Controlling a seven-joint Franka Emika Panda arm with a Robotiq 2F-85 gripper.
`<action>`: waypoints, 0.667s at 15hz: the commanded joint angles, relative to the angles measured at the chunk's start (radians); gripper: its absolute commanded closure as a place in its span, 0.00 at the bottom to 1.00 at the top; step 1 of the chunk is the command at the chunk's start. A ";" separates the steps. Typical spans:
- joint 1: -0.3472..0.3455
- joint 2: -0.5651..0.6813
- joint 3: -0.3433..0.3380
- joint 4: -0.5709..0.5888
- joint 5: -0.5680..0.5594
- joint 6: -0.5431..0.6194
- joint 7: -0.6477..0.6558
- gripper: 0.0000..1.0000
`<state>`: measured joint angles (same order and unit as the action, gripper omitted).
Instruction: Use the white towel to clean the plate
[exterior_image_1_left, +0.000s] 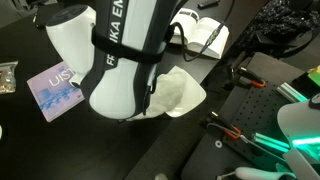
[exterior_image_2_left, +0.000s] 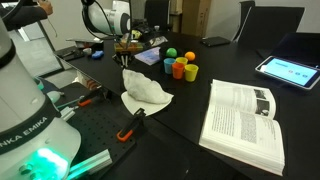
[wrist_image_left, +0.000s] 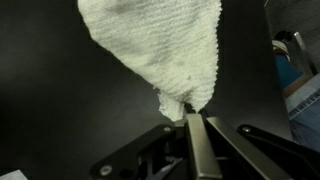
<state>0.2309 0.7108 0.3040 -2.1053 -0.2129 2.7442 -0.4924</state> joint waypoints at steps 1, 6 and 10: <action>0.009 0.030 0.014 0.048 -0.017 0.002 0.022 0.99; 0.067 0.069 0.028 0.123 -0.022 0.017 0.049 0.99; 0.122 0.107 0.024 0.217 -0.024 0.015 0.076 0.99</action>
<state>0.3191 0.7766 0.3306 -1.9757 -0.2135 2.7519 -0.4545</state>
